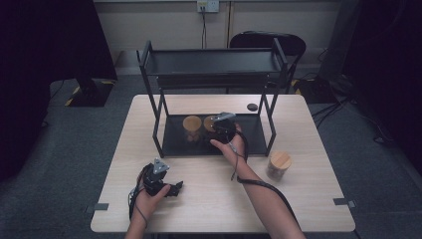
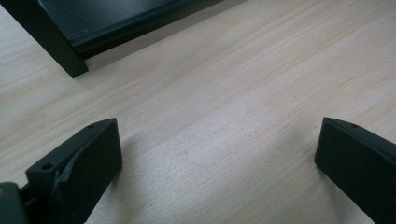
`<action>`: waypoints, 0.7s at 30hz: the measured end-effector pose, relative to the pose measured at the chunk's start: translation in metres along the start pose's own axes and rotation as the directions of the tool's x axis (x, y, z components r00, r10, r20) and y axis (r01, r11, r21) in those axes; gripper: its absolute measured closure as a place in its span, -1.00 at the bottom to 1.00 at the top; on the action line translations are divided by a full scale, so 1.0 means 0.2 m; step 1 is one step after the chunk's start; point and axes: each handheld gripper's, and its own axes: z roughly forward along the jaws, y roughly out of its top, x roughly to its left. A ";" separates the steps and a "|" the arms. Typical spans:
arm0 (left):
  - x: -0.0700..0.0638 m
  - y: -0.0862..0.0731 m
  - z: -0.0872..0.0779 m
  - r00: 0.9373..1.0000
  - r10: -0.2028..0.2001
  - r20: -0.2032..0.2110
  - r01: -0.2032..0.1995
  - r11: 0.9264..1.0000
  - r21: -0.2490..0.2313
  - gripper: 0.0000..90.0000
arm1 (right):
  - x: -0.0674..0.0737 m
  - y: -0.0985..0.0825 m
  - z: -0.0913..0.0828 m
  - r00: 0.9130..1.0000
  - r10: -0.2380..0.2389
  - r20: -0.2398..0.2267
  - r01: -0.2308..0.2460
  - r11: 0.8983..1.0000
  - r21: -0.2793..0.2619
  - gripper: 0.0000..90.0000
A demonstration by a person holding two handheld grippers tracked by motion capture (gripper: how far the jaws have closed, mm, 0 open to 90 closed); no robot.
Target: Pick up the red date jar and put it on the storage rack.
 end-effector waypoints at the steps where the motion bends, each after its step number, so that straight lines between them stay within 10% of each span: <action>1: 0.00 0.00 0.00 1.000 0.000 0.000 0.000 1.000 0.000 -0.99 | 0.00 0.00 0.00 1.000 0.001 0.005 -0.001 1.000 0.005 -0.79; 21: 0.00 0.00 0.00 1.000 0.003 0.004 -0.003 1.000 0.000 -0.99 | 0.00 -0.01 -0.13 0.999 0.046 -0.026 -0.046 0.999 0.000 -0.97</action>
